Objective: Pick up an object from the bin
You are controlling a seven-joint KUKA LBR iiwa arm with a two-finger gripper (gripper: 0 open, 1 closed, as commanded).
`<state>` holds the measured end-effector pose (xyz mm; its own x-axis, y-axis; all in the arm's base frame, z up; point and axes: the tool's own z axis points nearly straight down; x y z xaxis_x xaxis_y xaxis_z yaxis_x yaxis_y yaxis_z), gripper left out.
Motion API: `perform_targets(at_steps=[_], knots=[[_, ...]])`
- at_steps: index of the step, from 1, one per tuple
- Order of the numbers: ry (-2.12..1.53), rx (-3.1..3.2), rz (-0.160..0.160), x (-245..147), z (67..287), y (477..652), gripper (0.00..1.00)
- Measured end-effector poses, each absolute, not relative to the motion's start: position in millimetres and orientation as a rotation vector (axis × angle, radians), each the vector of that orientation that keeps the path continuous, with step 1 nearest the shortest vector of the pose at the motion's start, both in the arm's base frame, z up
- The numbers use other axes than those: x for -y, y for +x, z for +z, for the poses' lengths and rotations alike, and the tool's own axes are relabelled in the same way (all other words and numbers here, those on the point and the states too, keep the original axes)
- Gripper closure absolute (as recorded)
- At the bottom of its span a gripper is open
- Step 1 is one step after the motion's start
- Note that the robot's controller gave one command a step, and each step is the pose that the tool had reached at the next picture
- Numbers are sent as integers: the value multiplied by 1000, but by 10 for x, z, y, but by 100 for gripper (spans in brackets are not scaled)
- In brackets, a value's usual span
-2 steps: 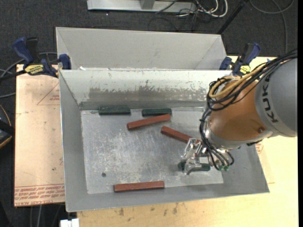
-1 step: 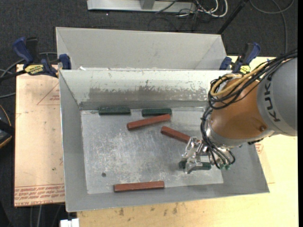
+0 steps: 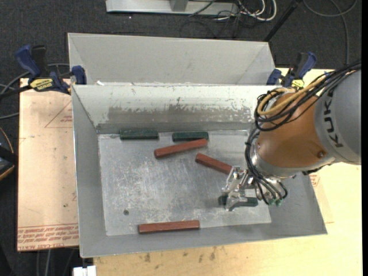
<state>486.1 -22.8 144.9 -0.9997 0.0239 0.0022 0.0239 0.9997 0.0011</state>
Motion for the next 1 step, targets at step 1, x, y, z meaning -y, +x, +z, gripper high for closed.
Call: perform_targets(at_steps=[1], knots=[[-38,3137,-2,227,1626,4852,100]])
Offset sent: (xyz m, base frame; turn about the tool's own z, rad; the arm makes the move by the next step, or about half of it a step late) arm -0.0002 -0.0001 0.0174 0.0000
